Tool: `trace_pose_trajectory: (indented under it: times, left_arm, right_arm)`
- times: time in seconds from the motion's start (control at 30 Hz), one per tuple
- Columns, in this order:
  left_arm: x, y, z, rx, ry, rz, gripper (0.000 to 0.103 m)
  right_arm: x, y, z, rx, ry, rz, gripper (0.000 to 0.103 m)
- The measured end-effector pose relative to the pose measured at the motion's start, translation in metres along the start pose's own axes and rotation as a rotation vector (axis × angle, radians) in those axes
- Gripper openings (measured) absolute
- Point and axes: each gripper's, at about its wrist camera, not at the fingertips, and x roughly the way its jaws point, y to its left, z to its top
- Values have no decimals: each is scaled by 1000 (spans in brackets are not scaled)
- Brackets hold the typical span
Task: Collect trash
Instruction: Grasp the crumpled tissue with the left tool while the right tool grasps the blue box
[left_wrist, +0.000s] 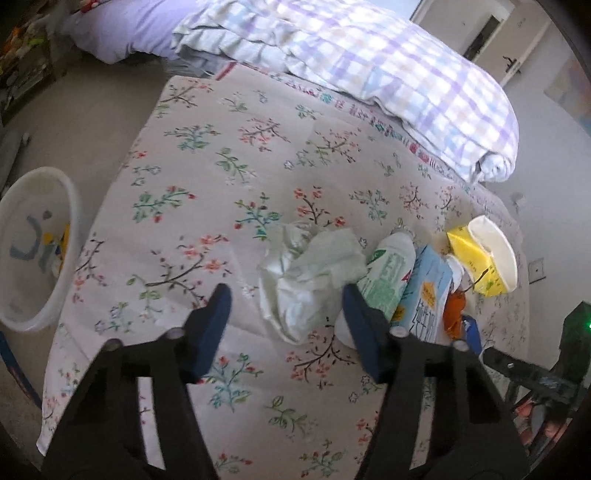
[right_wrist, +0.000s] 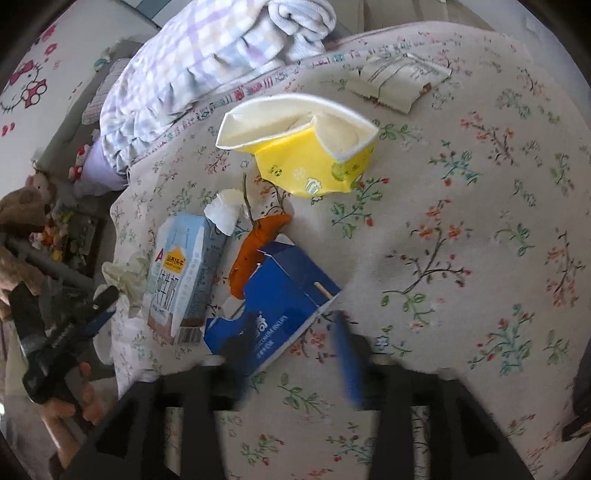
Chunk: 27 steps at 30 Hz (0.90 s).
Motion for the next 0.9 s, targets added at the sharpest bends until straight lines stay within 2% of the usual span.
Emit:
trace_pose_trajectory:
  times: [0.03,0.07,0.1,0.27,0.4,0.43,0.53,0.57,0.6,0.7,0.9]
  left_arm:
    - [1,0,0,6,4,3,49]
    - [3,0,0,15,9,8,37]
    - [5,-1,0,28,14,13,31]
    - [1,0,-2,50,6,17,21]
    - [-7,2,-6,58,10,2,17]
    - [-10,3,-7,60,11,-1,17]
    - [-16,5,-11,61,13,-8,17]
    - [-18,7,-13,60,13,-10,17]
    - [-21,8,-14,58,13,-13,17]
    - [-28,13,-17,52,8,-20,17]
    - [-40,22,-22,26,-7,-30,17]
  right_arm:
    - [0,1,0,13,-6,3,77]
    - [1,4,0,21,-11,4,79]
    - [2,7,0,17,-9,7,79]
    - [16,19,-2,-1,8,-28,79]
    - [34,29,-4,-38,21,-84,80]
    - [34,33,-4,-61,-4,-106,78]
    - [34,36,-4,-92,-19,-130,58]
    - [33,35,-3,-90,-18,-122,44]
    - [31,32,-3,-86,-14,-106,26]
    - [22,21,0,-45,0,-31,19]
    - [4,18,-5,-32,-27,17,15]
